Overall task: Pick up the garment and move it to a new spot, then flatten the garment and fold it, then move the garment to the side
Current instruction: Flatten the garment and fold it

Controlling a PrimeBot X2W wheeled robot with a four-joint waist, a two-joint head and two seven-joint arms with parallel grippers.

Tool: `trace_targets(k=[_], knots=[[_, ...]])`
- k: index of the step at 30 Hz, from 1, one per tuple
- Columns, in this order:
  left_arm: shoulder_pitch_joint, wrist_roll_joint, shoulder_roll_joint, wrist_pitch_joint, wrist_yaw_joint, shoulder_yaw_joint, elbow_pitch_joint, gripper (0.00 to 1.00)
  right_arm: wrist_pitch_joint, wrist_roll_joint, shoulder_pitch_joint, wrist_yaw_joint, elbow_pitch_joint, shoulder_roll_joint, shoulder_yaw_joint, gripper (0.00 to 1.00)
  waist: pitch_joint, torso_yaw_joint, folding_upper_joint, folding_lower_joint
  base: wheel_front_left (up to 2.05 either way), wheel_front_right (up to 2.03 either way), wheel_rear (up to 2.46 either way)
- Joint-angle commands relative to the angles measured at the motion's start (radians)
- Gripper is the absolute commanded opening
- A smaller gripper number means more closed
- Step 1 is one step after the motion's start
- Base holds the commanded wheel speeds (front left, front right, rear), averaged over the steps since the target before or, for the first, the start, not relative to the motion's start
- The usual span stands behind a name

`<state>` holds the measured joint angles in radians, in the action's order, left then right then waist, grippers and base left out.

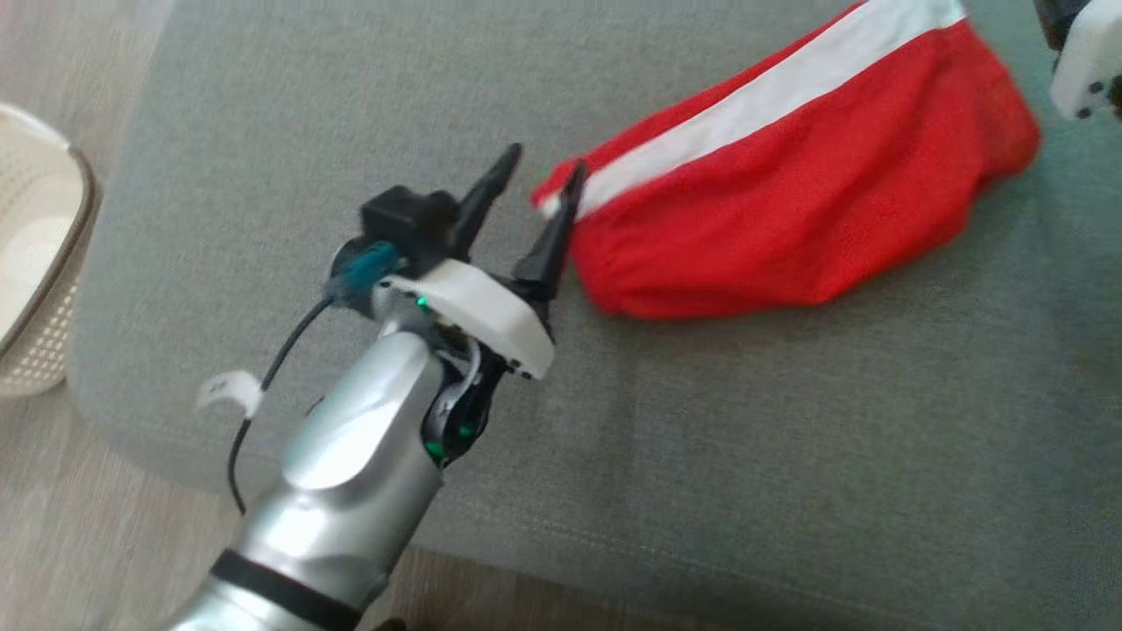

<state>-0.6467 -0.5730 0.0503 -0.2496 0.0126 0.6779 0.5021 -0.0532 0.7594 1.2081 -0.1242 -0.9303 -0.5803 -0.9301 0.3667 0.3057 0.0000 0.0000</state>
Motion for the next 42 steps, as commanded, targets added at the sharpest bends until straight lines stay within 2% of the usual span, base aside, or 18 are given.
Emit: trace_targets(k=[1, 8, 15, 19, 25, 33, 42], knots=[[0.021, 0.014, 0.025, -0.012, -0.014, -0.069, -0.048, 1.00, 0.049, 0.020, -0.042, -0.007, 0.005, 0.014, 0.017, 1.00, -0.050, -0.038, 0.0000, 0.0000, 0.00, 0.00, 0.00], [0.126, 0.018, 0.026, -0.012, -0.033, -0.255, -0.158, 1.00, 0.242, 0.078, -0.126, -0.007, -0.001, 0.057, 0.091, 1.00, -0.138, -0.098, 0.0000, 0.0000, 0.00, 0.00, 0.00], [0.203, 0.110, 0.020, -0.012, -0.026, -0.360, -0.254, 1.00, 0.309, 0.067, -0.207, -0.007, 0.039, 0.076, 0.161, 1.00, -0.195, -0.139, 0.0000, 0.0000, 0.00, 0.00, 0.00], [0.270, 0.134, 0.010, -0.012, -0.019, -0.426, -0.295, 1.00, 0.314, -0.008, -0.300, -0.007, 0.131, 0.079, 0.235, 1.00, -0.237, -0.168, 0.0000, 0.0000, 0.00, 0.00, 0.00], [0.364, 0.162, 0.002, -0.012, -0.011, -0.528, -0.357, 1.00, 0.315, -0.158, -0.511, -0.007, 0.312, 0.129, 0.463, 1.00, -0.264, -0.218, 0.0000, 0.0000, 0.00, 0.00, 0.00], [0.464, 0.187, 0.000, -0.012, 0.008, -0.517, -0.379, 1.00, 0.315, -0.361, -0.778, -0.007, 0.497, 0.237, 0.663, 1.00, -0.289, -0.265, 0.0000, 0.0000, 0.00, 0.00, 0.00], [0.534, 0.181, 0.000, -0.012, 0.012, -0.507, -0.408, 1.00, 0.284, -0.484, -0.943, -0.007, 0.599, 0.343, 0.766, 1.00, -0.296, -0.291, 0.0000, 0.0000, 0.00, 0.00, 0.00]])
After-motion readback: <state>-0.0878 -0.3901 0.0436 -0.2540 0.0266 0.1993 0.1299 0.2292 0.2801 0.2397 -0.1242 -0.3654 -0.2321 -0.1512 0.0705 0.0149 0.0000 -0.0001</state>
